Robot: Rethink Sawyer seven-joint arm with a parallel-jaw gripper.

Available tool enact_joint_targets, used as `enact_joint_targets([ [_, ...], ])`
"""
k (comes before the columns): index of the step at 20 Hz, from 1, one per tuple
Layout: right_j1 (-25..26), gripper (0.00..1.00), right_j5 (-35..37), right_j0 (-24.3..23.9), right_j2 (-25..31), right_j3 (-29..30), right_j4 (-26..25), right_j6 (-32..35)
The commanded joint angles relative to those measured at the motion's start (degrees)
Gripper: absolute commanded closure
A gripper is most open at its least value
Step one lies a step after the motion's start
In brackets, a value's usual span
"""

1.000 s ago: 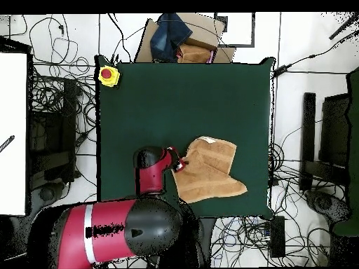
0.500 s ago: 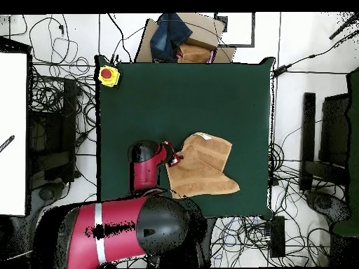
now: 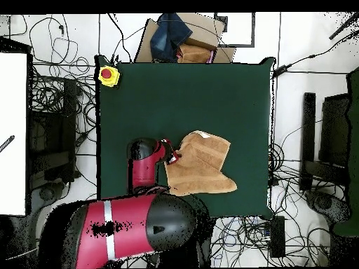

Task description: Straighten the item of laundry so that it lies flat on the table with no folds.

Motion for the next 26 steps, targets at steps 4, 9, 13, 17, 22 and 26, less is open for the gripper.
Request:
enact_joint_targets([
  [4,8.5,1.00,-7.9,0.4,3.3,-1.3,2.9,-8.5],
  [9,12.9,1.00,-11.9,1.0,4.1,-4.7,2.9,-8.6],
  [13,15.3,1.00,-14.9,0.6,5.2,-7.4,2.9,-8.4],
  [17,17.6,1.00,-19.0,0.8,5.4,-10.8,2.2,-8.7],
  [22,19.0,1.00,-24.1,0.1,7.1,-14.0,2.2,-10.5],
  [26,19.4,0.00,-26.0,-1.0,8.6,-15.2,1.4,-10.9],
])
